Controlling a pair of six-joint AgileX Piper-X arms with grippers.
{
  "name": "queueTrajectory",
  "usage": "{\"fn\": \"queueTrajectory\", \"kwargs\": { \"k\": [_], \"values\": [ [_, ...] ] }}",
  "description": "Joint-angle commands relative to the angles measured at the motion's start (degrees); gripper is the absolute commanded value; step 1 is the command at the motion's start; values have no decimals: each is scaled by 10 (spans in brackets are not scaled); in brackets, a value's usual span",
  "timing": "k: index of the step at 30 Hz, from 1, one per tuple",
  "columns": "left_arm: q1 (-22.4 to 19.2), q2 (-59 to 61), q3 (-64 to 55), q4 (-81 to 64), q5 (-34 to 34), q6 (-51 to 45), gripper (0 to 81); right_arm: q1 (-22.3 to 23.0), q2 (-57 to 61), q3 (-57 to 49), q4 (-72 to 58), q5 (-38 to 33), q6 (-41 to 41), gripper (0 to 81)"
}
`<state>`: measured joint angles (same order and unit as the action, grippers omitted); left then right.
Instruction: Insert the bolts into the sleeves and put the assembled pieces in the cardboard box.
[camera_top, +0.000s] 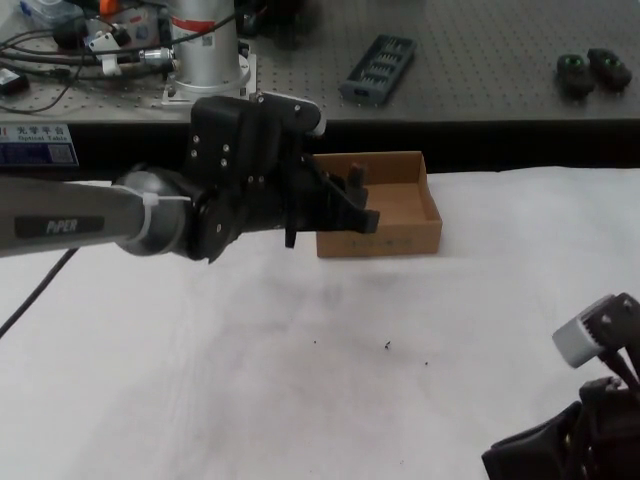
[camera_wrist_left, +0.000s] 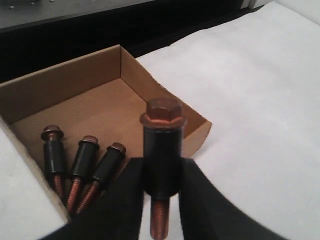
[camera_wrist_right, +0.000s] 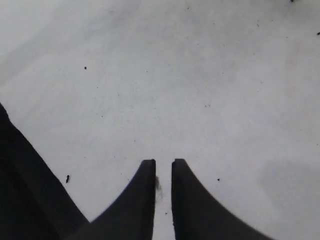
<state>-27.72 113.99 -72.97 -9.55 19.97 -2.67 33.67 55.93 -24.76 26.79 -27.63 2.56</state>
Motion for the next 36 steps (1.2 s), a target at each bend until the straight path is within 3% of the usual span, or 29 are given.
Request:
{"fn": "queueTrajectory", "kwargs": {
  "k": [1,14,36],
  "values": [
    [11,7,-37,19,-4,19,44,21,-9,-2,3,3,9,106],
    [11,34,-69,50,-7,42,44,97,-9,-2,3,52,27,106],
    [11,98,-172,69,-1,43,44,105,-10,25,12,53,43,106]
  ]
}}
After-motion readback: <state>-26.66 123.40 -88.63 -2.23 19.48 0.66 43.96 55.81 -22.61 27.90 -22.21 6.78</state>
